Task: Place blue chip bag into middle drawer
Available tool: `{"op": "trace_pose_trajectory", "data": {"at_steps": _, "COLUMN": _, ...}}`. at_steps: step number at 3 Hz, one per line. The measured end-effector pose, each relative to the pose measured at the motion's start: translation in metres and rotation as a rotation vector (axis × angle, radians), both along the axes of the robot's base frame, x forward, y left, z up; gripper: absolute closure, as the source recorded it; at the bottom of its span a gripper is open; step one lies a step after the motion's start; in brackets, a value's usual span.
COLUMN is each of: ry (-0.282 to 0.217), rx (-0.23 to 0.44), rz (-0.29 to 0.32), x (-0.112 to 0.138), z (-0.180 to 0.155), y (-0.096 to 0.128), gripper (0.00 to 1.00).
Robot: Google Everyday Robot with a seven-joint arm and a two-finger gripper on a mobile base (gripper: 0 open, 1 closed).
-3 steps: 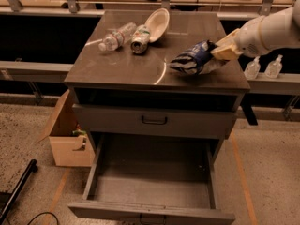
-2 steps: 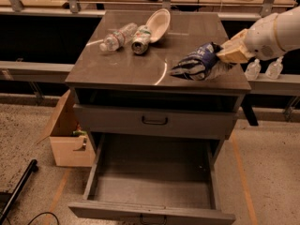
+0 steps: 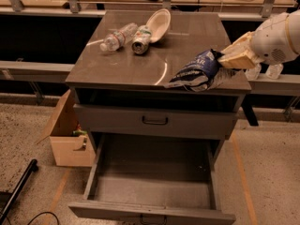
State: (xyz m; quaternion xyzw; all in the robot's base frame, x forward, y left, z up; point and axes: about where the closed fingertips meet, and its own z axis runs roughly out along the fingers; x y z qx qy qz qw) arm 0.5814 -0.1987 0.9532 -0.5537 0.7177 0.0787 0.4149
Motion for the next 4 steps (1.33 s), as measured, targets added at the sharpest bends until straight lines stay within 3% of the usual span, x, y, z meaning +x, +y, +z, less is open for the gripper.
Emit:
{"op": "trace_pose_trajectory", "data": {"at_steps": 1, "ry": -0.001, "rx": 0.000, "rz": -0.001, "x": 0.001, "z": 0.000, "y": 0.000, "gripper": 1.00}}
{"op": "trace_pose_trajectory", "data": {"at_steps": 2, "ry": 0.028, "rx": 0.016, "rz": 0.016, "x": -0.018, "z": -0.012, "y": 0.008, "gripper": 1.00}}
{"op": "trace_pose_trajectory", "data": {"at_steps": 4, "ry": 0.079, "rx": 0.083, "rz": 0.118, "x": -0.118, "z": -0.076, "y": 0.046, "gripper": 1.00}}
